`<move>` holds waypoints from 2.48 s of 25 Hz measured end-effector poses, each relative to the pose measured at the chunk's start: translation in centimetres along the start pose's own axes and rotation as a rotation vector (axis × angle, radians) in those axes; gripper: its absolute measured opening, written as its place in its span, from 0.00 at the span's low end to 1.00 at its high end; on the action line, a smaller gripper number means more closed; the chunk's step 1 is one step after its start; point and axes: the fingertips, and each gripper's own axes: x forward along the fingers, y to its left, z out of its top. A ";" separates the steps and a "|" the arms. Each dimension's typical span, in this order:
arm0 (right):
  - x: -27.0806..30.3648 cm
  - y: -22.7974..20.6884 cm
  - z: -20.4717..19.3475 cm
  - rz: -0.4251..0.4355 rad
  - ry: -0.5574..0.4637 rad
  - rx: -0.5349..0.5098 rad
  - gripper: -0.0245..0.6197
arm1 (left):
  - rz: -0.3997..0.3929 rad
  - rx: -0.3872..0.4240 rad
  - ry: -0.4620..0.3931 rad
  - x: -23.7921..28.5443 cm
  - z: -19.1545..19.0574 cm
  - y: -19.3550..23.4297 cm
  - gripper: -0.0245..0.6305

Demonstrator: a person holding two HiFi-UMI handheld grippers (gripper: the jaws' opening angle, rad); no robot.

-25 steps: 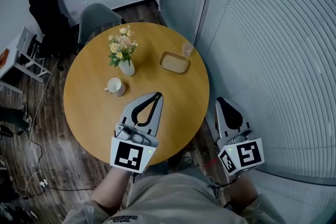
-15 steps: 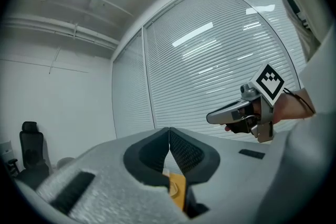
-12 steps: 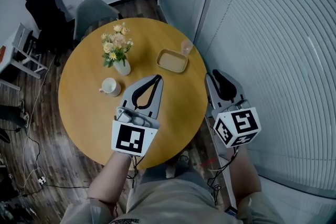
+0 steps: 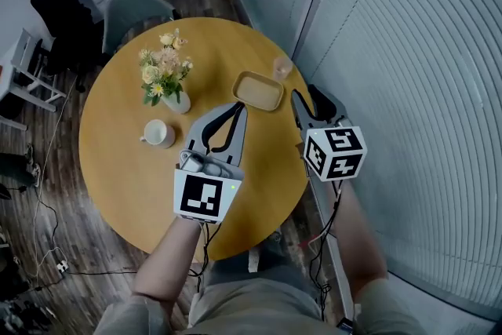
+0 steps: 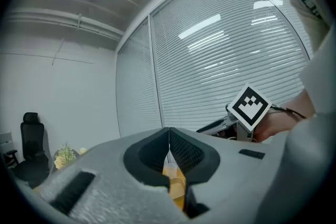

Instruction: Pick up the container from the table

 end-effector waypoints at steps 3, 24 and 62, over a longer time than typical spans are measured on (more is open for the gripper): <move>3.0 -0.7 -2.4 0.001 0.056 0.001 0.24 | 0.000 -0.010 0.019 1.4 -2.2 0.5 0.07; 14.8 -4.9 -21.5 -0.057 0.412 0.119 0.24 | -0.040 -0.107 0.200 5.3 -15.7 -0.1 0.07; 8.8 -2.9 -20.8 0.025 0.429 0.108 0.09 | -0.050 -0.124 0.244 1.9 -17.2 -2.8 0.07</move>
